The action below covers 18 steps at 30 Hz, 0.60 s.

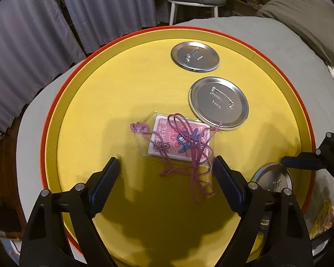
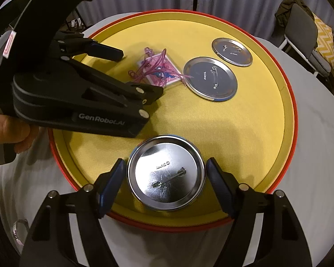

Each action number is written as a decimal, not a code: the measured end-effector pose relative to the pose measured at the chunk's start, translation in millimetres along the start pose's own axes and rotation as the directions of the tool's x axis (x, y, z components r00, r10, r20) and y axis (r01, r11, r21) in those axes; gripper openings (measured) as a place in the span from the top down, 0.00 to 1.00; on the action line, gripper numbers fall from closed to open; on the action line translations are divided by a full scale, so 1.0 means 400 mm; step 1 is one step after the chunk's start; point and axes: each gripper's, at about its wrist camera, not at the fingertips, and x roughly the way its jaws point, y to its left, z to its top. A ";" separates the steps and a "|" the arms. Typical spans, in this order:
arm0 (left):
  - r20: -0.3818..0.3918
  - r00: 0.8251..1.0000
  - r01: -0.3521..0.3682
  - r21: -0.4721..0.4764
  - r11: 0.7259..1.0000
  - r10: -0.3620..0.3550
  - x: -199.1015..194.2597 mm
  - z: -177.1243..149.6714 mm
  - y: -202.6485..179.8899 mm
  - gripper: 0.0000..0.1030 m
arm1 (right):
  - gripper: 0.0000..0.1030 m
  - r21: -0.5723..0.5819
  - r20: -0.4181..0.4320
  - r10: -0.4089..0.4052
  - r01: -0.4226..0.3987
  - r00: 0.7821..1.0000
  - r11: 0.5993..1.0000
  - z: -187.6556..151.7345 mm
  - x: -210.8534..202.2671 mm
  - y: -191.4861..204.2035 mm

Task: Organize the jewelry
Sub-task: 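Grasp the large silver pin badge with the right tool while the left tool grasps the pink card badge, then lift the pink card badge and silver pin badge out of the tray with both tools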

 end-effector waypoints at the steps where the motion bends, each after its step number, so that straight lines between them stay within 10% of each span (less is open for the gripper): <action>1: 0.003 1.000 -0.001 -0.001 1.000 0.001 0.002 0.004 -0.004 0.27 | 0.32 0.002 0.002 0.000 0.000 1.000 1.000 -0.001 0.000 -0.002; 13: 0.013 1.000 0.025 -0.064 0.998 -0.024 -0.018 0.010 0.051 0.93 | 0.32 0.019 0.018 0.002 -0.003 1.000 1.000 0.002 -0.009 -0.003; 18: 0.027 0.999 0.038 -0.067 0.997 -0.036 -0.029 -0.001 0.051 0.95 | 0.32 0.028 0.030 0.003 -0.004 1.000 1.000 0.005 -0.019 -0.010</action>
